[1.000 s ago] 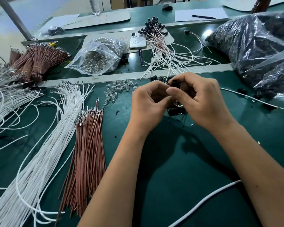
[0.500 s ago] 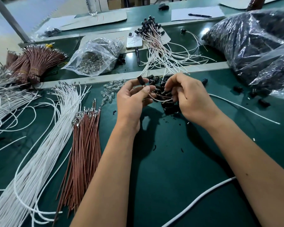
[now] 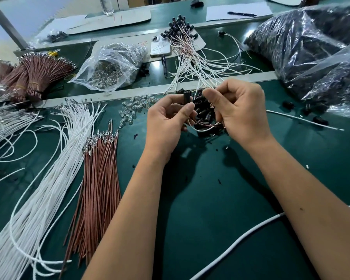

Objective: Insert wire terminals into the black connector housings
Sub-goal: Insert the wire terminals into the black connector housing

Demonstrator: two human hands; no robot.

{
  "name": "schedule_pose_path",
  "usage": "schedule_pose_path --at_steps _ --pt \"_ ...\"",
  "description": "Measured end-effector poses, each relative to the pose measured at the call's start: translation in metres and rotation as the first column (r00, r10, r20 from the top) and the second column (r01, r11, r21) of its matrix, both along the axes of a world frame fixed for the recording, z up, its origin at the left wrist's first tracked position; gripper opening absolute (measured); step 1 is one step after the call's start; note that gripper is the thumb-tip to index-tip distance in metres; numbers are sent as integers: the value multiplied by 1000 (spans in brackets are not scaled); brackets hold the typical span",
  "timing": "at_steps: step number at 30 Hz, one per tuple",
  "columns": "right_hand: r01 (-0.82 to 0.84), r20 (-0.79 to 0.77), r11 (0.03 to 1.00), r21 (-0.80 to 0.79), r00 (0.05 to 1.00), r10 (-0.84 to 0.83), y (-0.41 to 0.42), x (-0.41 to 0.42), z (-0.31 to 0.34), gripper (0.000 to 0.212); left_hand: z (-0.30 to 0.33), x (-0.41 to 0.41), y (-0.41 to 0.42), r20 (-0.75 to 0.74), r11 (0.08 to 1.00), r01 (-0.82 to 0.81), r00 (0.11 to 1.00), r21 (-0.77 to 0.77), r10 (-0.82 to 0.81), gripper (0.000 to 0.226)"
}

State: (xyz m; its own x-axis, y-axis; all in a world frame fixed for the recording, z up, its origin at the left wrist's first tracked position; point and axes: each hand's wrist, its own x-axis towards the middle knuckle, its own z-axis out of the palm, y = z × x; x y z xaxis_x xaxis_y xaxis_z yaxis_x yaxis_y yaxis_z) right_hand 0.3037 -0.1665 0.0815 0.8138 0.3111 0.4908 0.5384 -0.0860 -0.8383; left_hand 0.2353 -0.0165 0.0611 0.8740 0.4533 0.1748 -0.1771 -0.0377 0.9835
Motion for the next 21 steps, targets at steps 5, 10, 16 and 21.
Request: schedule_pose_path --at_steps 5,10,16,21 --pt "-85 -78 986 146 992 97 -5 0 2 9 0 0 -3 47 982 49 997 185 -58 15" --pt "-154 35 986 69 988 152 -6 -4 -1 10 -2 0 -3 82 970 35 995 243 -57 24" --pt "-63 137 998 11 989 61 -5 -7 -4 8 -2 1 -2 122 979 27 991 202 -53 31" --pt "-4 243 999 -34 970 12 -6 -9 -3 7 -4 2 0 142 986 24 989 167 -49 33"
